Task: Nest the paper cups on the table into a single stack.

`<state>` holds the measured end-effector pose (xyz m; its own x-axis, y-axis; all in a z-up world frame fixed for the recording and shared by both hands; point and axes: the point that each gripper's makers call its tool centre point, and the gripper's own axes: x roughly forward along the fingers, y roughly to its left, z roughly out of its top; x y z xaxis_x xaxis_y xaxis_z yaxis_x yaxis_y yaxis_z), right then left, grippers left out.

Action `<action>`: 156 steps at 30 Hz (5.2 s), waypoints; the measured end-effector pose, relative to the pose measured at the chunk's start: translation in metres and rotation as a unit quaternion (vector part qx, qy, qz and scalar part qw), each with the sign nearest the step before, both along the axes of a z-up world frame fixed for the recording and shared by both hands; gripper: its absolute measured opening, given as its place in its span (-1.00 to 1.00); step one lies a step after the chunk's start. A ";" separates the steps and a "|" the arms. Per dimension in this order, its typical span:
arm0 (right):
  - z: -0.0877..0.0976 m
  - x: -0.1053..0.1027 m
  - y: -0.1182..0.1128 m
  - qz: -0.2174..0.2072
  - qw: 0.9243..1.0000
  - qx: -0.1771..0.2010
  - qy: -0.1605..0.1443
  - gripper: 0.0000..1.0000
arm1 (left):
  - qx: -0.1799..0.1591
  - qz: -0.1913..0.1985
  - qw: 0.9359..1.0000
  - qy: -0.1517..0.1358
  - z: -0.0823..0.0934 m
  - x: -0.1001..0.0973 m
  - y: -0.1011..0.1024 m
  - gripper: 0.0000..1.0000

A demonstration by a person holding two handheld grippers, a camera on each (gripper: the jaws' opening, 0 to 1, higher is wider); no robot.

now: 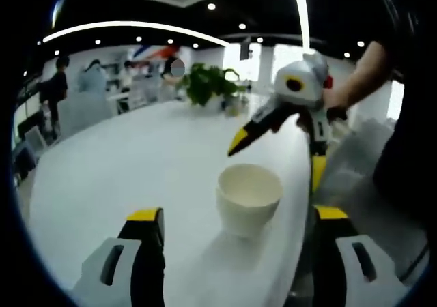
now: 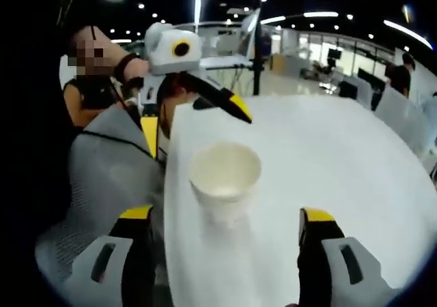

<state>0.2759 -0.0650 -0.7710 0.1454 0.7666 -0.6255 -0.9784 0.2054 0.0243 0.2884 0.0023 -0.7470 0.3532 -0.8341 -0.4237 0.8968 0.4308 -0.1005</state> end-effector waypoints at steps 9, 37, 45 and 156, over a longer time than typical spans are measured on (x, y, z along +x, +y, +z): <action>-0.012 -0.001 0.005 0.024 1.000 -0.015 -0.011 0.31 | 0.007 -0.026 1.000 0.002 -0.007 0.001 -0.010 0.67; -0.008 0.004 0.025 0.049 0.999 0.012 -0.002 -0.16 | 0.023 -0.092 0.995 -0.010 -0.016 0.002 -0.026 0.10; -0.007 0.005 0.025 0.048 0.999 0.020 0.003 -0.20 | 0.026 -0.107 0.994 -0.012 -0.021 -0.002 -0.030 -0.10; 0.020 0.142 -0.050 -0.138 0.989 0.046 -0.038 0.02 | 0.035 -0.024 0.998 -0.042 0.017 0.160 -0.030 0.29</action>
